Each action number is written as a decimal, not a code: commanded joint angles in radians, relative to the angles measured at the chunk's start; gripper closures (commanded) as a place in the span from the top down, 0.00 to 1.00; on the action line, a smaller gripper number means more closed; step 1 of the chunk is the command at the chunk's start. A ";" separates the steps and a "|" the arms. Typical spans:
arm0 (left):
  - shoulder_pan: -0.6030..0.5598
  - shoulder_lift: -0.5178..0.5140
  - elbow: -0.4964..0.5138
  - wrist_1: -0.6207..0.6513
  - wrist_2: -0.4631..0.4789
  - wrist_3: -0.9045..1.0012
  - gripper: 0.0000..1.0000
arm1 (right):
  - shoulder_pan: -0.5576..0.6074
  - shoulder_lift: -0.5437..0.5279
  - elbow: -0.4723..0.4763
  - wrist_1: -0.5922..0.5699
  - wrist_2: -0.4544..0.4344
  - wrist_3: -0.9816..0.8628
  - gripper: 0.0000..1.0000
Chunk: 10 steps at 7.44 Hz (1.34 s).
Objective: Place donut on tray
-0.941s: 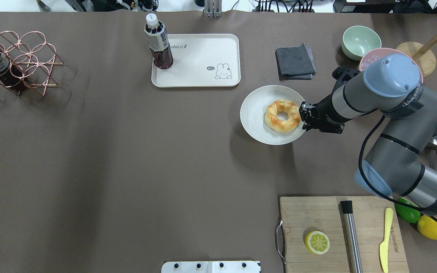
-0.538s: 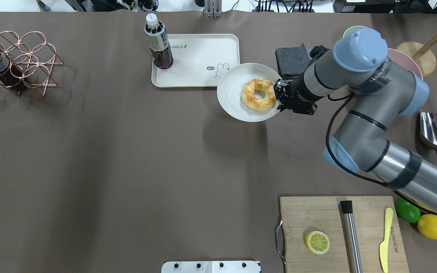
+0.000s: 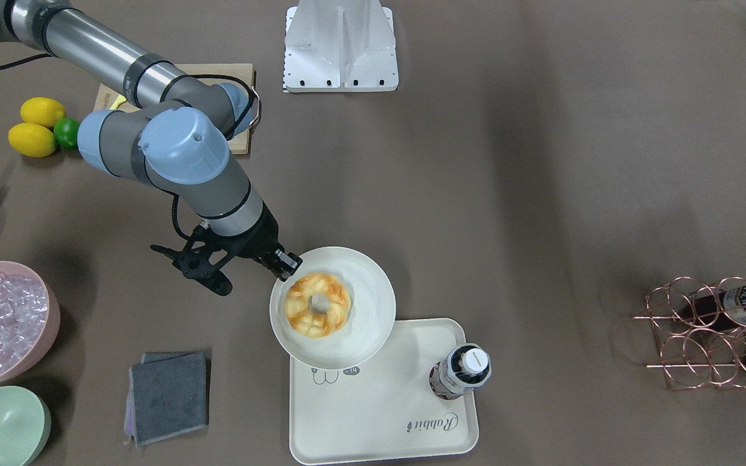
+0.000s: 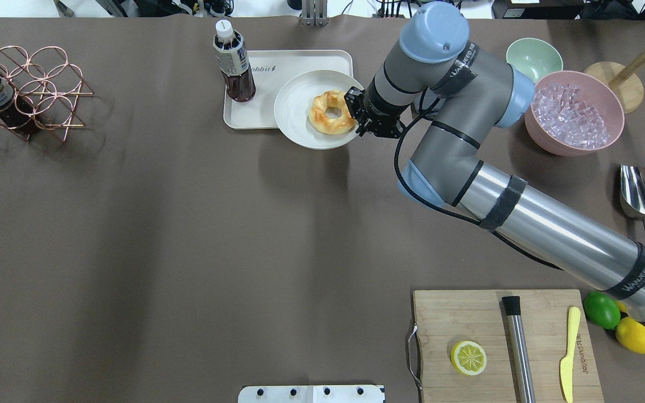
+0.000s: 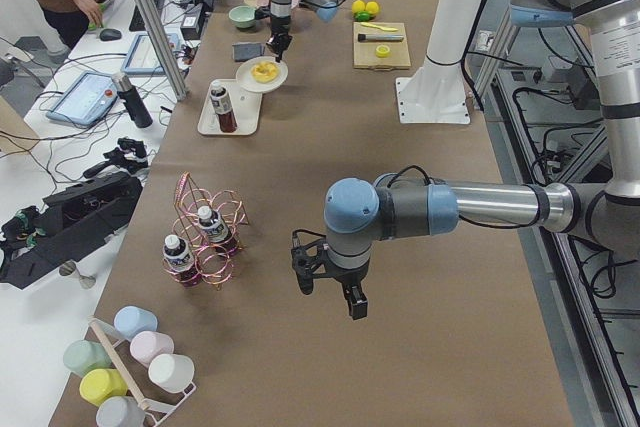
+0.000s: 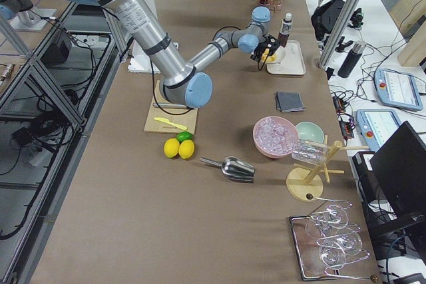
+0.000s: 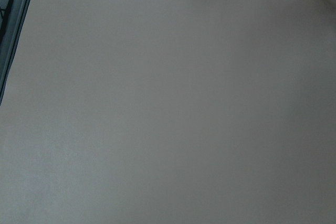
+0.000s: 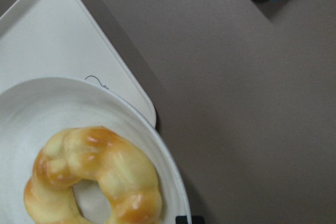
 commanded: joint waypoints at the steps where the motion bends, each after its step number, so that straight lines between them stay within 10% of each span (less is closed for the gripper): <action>1: -0.001 0.009 -0.002 -0.002 0.000 0.000 0.98 | -0.006 0.086 -0.221 0.176 -0.008 0.000 0.00; 10: -0.001 0.022 -0.007 -0.004 0.000 0.008 0.98 | 0.015 0.292 -0.530 0.178 -0.029 0.000 0.00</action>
